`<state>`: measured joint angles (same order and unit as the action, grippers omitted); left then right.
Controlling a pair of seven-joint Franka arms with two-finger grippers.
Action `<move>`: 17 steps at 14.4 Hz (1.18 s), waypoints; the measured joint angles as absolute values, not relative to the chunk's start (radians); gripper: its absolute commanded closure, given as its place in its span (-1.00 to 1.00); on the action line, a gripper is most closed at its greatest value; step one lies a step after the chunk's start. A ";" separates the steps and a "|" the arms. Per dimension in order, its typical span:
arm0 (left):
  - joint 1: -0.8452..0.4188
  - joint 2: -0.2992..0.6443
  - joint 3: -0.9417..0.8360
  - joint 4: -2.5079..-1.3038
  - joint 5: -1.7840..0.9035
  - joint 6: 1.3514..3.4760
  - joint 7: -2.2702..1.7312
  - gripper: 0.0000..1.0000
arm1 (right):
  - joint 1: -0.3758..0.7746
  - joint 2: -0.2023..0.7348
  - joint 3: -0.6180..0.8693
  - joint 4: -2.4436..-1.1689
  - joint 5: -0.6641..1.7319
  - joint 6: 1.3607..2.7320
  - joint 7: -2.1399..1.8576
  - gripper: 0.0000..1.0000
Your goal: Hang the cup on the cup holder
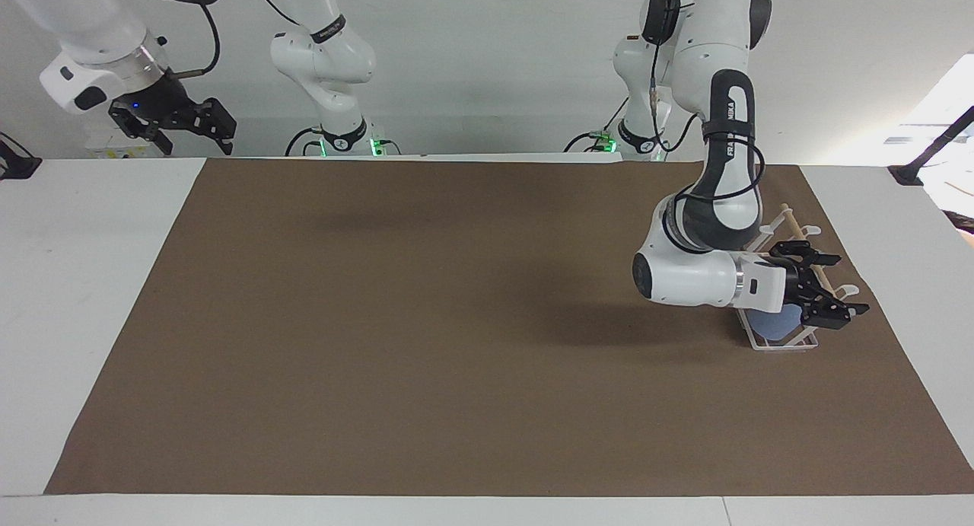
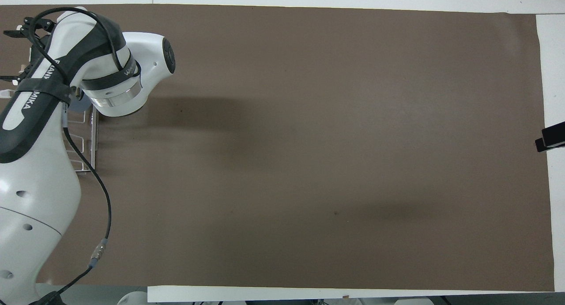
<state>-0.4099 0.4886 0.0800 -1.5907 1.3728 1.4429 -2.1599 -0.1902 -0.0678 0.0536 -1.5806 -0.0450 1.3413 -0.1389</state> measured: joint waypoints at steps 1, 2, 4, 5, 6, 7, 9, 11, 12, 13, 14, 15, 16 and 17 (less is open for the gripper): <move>-0.402 0.475 0.080 -1.590 1.370 1.443 -2.146 -0.99 | -0.190 -0.068 0.054 -1.581 -0.045 1.341 -0.139 -1.00; -0.389 0.457 0.079 -1.589 1.352 1.445 -2.119 -0.99 | -0.190 -0.068 0.054 -1.581 -0.045 1.341 -0.139 -1.00; -0.347 0.392 0.080 -1.581 1.225 1.487 -2.010 -0.99 | -0.190 -0.068 0.054 -1.581 -0.045 1.341 -0.139 -1.00; -0.319 0.347 0.081 -1.579 1.162 1.521 -1.946 -0.99 | -0.190 -0.068 0.054 -1.581 -0.045 1.341 -0.139 -1.00; -0.286 0.301 0.081 -1.579 1.109 1.546 -1.883 -0.99 | -0.190 -0.069 0.054 -1.581 -0.045 1.341 -0.139 -1.00; -0.256 0.261 0.081 -1.583 1.058 1.567 -1.825 -0.99 | -0.190 -0.069 0.054 -1.581 -0.045 1.341 -0.139 -1.00; -0.211 0.211 0.080 -1.596 0.948 1.600 -1.746 -0.99 | -0.190 -0.069 0.054 -1.581 -0.045 1.341 -0.139 -1.00; -0.183 0.190 0.080 -1.604 0.841 1.614 -1.701 -0.99 | -0.190 -0.069 0.054 -1.581 -0.045 1.341 -0.139 -1.00; -0.176 0.182 0.080 -1.604 0.785 1.615 -1.684 -0.99 | -0.190 -0.069 0.054 -1.581 -0.045 1.341 -0.139 -1.00; -0.174 0.172 0.080 -1.604 0.728 1.615 -1.663 -0.99 | -0.190 -0.069 0.054 -1.581 -0.045 1.341 -0.139 -1.00; -0.174 0.158 0.079 -1.604 0.672 1.615 -1.632 -0.99 | -0.190 -0.069 0.054 -1.581 -0.045 1.341 -0.139 -1.00; -0.175 0.141 0.078 -1.604 0.609 1.615 -1.592 -0.99 | -0.190 -0.069 0.054 -1.581 -0.045 1.341 -0.139 -1.00; -0.175 0.122 0.077 -1.606 0.548 1.614 -1.540 -0.99 | -0.190 -0.069 0.054 -1.581 -0.045 1.341 -0.139 -1.00; -0.175 0.104 0.075 -1.609 0.502 1.614 -1.483 -0.99 | -0.190 -0.069 0.054 -1.581 -0.045 1.340 -0.139 -1.00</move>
